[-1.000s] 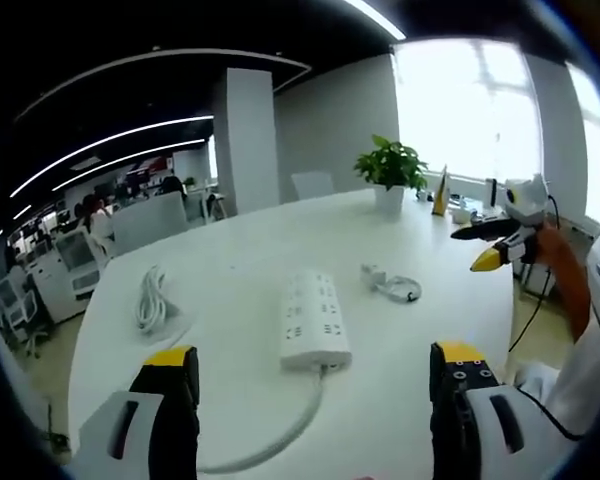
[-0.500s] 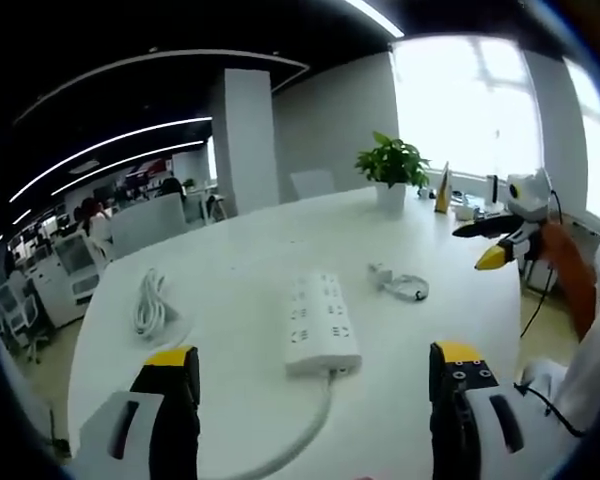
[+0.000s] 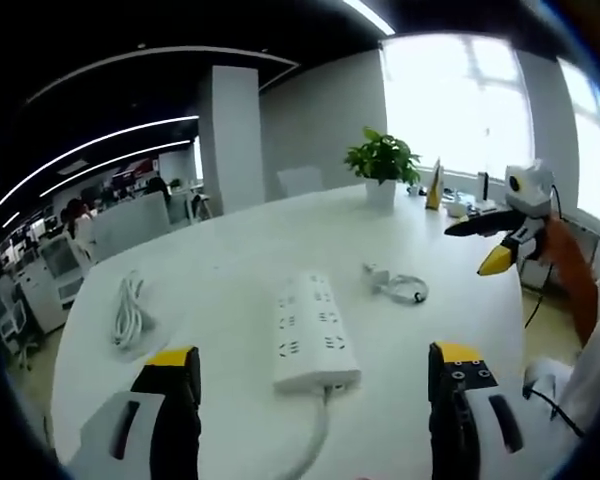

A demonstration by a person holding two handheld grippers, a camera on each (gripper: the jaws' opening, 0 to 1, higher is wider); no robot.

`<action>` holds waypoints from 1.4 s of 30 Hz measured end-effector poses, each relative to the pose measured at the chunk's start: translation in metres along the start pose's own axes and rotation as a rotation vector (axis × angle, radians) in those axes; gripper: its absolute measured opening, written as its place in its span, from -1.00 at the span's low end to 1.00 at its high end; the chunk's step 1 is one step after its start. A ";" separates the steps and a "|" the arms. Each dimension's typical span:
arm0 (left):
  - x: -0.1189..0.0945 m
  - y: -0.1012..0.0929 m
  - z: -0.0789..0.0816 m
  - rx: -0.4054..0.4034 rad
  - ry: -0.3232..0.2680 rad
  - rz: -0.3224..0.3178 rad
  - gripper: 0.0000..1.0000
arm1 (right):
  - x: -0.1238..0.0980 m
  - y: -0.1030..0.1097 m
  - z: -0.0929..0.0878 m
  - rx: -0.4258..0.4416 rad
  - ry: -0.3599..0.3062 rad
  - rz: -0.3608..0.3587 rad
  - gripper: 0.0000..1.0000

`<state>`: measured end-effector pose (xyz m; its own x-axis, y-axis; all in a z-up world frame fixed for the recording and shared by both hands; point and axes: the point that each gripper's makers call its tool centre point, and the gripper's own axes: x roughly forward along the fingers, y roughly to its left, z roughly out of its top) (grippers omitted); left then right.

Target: Straighten the power strip on the desk, plug the charger into it

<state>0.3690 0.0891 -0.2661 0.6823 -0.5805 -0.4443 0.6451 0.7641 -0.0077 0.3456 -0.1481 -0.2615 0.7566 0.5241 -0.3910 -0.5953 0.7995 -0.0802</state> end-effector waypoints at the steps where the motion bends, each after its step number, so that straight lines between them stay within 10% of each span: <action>1: 0.003 -0.001 -0.001 -0.006 0.009 -0.006 0.89 | 0.001 0.001 0.000 -0.001 0.000 0.004 0.41; 42: 0.116 0.004 -0.037 -0.048 0.256 -0.115 0.80 | 0.009 0.006 -0.006 0.020 0.005 0.036 0.41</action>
<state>0.4385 0.0355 -0.3505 0.4928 -0.5791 -0.6495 0.6922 0.7131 -0.1106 0.3471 -0.1406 -0.2714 0.7335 0.5511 -0.3979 -0.6163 0.7861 -0.0474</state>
